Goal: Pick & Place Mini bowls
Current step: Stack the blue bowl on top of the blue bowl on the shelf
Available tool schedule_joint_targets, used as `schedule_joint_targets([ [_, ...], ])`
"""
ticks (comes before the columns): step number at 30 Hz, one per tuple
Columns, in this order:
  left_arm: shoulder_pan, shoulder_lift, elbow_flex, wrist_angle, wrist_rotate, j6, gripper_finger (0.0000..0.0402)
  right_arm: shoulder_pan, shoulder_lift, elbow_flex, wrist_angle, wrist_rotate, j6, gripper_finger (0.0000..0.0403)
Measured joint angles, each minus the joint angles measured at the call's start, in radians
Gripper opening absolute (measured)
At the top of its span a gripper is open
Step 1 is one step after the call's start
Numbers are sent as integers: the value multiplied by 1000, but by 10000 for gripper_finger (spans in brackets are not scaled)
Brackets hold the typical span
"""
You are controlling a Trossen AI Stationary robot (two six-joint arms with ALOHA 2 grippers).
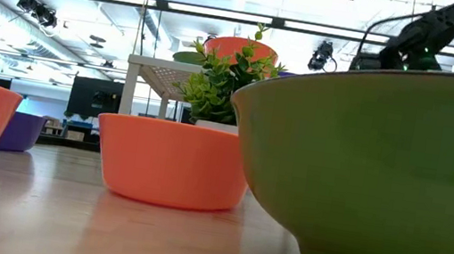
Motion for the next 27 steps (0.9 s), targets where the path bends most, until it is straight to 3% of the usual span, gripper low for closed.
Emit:
schedule_joint_targets([
  [9,0,0,0,0,0,-2,167,-76,-8,313,-250,125,106,1],
  [17,0,0,0,0,0,-4,167,-143,-9,640,-328,118,101,0],
  [21,0,0,0,0,0,-4,167,-143,-10,766,-336,-38,87,0],
  [27,2,0,0,0,0,0,167,-46,36,790,-328,-323,86,0],
])
